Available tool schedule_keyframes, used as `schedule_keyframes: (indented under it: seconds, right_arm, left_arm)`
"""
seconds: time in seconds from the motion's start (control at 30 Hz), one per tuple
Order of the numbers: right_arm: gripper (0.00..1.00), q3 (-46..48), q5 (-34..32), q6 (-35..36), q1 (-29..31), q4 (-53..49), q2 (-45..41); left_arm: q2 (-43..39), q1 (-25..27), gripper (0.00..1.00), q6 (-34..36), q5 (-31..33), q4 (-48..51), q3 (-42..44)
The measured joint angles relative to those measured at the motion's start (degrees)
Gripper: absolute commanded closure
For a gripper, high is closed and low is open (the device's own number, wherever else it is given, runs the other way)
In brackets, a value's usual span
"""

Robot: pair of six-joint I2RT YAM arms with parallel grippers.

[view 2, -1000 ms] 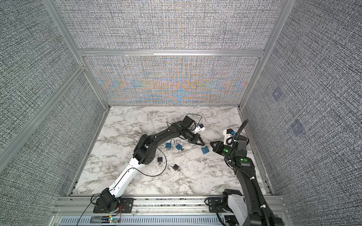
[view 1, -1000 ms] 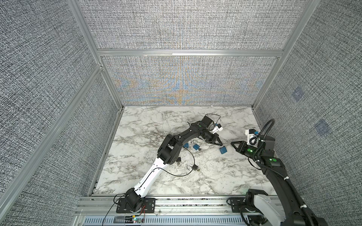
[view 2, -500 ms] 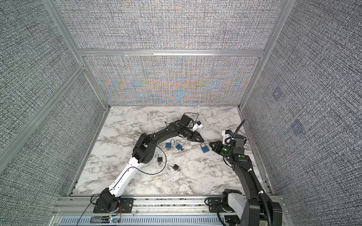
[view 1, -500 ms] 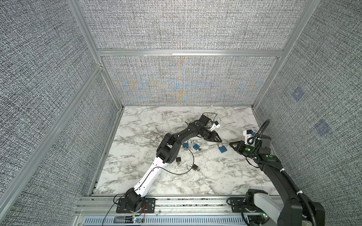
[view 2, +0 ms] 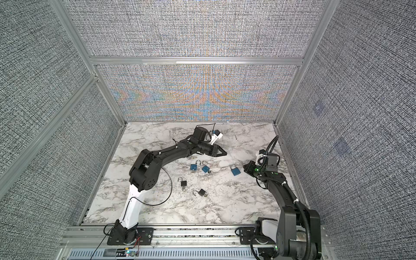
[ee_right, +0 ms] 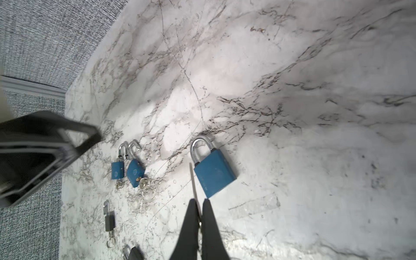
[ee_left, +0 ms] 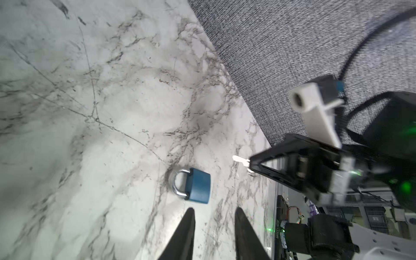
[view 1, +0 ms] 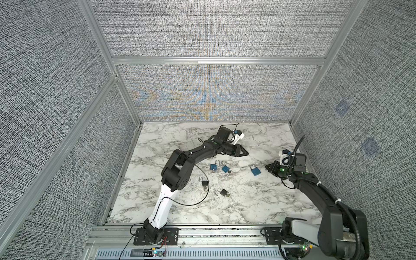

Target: Lock with the key

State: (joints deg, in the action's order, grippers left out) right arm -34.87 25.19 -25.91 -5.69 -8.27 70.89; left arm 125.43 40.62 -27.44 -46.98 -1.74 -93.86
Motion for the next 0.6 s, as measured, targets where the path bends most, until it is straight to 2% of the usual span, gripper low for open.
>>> schedule_keyframes:
  seconds: [0.23,0.43,0.6]
  right_arm:
    - [1.0,-2.16,-1.29,1.14,0.39,1.2,7.3]
    - [1.0,-4.09,-2.4,1.6,1.9,2.38,11.96]
    - [1.0,-5.25,-2.99,1.62,2.89,2.49,14.32]
  left_arm:
    - [-19.74,-1.95,0.67,-4.61,4.79,-20.17,26.56]
    - [-30.45,-3.04,0.67,-7.26,8.68,-29.4,39.89]
    - [-35.6,-3.82,0.67,-8.87,11.39,-34.56,47.17]
